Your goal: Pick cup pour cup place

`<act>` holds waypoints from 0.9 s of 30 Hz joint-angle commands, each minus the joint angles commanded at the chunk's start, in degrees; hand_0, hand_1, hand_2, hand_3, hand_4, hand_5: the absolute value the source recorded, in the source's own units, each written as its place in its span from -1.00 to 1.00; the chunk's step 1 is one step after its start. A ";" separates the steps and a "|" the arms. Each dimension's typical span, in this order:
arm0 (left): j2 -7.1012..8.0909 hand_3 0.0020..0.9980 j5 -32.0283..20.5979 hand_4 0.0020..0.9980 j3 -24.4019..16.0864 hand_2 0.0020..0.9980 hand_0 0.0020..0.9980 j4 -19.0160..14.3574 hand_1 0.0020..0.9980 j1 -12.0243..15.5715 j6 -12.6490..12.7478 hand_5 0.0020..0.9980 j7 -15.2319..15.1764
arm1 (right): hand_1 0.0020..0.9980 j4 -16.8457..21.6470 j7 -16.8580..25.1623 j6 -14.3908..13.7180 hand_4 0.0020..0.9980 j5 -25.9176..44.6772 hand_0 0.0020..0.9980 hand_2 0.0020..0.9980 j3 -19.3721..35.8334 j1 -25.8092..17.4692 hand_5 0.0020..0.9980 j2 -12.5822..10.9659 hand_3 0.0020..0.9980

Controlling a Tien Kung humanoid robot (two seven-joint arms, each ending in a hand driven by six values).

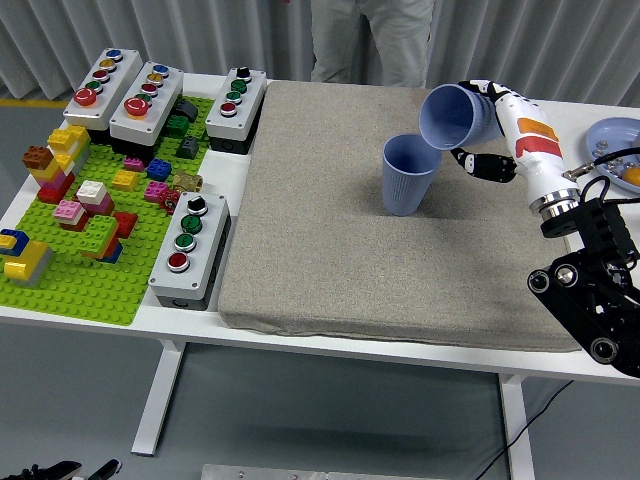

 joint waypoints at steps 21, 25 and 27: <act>0.12 0.40 1.05 0.00 -0.65 0.67 0.53 0.00 0.54 -0.11 -0.04 1.00 0.25 | 0.21 -2.35 0.11 -1.28 0.38 -0.97 0.62 -0.01 -2.81 2.37 -0.92 0.63 0.15; 0.13 0.40 0.96 0.00 -0.60 0.67 0.53 0.00 0.54 -0.17 -0.02 1.00 0.24 | 0.20 -2.90 0.30 -1.31 0.37 -0.87 0.62 -0.01 -2.94 2.97 -0.92 0.58 0.15; 0.13 0.40 0.88 0.00 -0.55 0.67 0.53 0.00 0.54 -0.19 0.00 1.00 0.22 | 0.20 -3.12 0.37 -1.45 0.37 -0.85 0.62 -0.01 -3.20 3.27 -0.92 0.50 0.15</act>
